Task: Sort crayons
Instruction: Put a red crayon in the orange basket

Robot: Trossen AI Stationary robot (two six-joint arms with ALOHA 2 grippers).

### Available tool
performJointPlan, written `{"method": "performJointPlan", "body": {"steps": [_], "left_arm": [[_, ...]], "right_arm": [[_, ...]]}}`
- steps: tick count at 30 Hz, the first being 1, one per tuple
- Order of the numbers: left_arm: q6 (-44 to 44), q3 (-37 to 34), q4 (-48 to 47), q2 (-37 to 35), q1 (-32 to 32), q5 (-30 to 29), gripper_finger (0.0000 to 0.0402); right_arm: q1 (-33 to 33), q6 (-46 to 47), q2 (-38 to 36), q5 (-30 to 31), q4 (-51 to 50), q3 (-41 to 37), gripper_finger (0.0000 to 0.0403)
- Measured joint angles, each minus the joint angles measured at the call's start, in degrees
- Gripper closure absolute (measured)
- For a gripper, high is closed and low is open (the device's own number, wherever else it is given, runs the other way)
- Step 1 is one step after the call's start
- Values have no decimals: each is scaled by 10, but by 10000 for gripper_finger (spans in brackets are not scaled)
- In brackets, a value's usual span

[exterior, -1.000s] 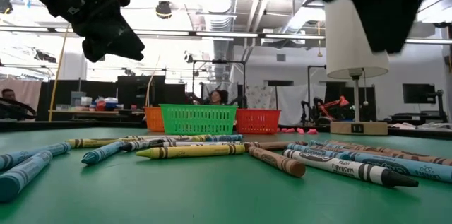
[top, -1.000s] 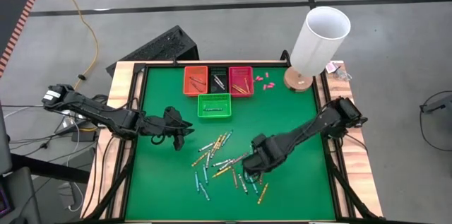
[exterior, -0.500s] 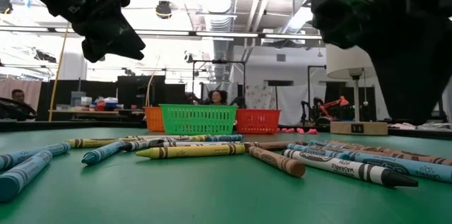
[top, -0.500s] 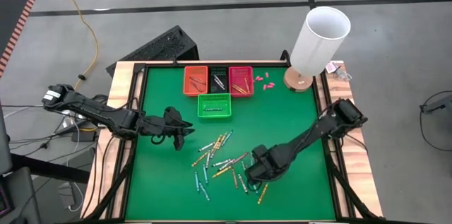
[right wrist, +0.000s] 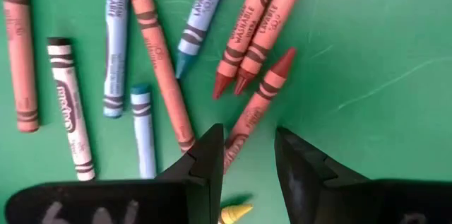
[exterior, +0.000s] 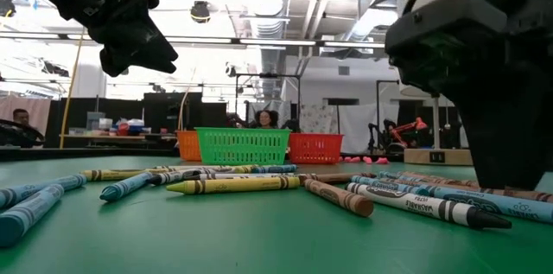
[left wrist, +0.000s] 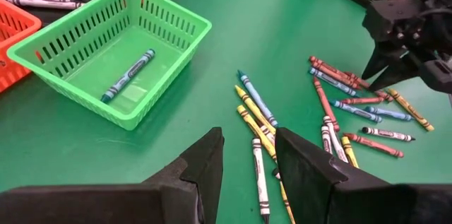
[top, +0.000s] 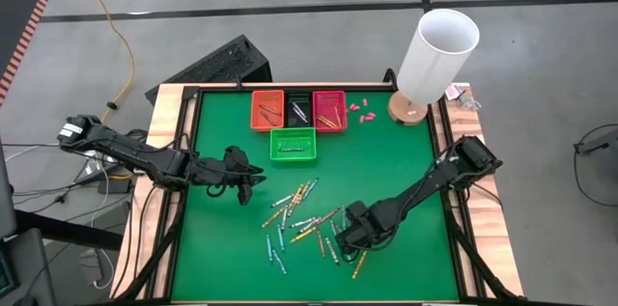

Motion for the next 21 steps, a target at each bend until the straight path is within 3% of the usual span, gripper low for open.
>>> {"method": "performJointPlan", "body": {"steps": [9, 18, 21], "left_arm": [[2, 0, 0, 0, 0, -1, 283], [2, 0, 0, 0, 0, -1, 283], [2, 0, 0, 0, 0, -1, 283]], "right_arm": [[-1, 6, -3, 1, 13, -19, 288], [-5, 4, -3, 2, -15, -19, 382], [-10, -12, -3, 2, -18, -18, 397]]}}
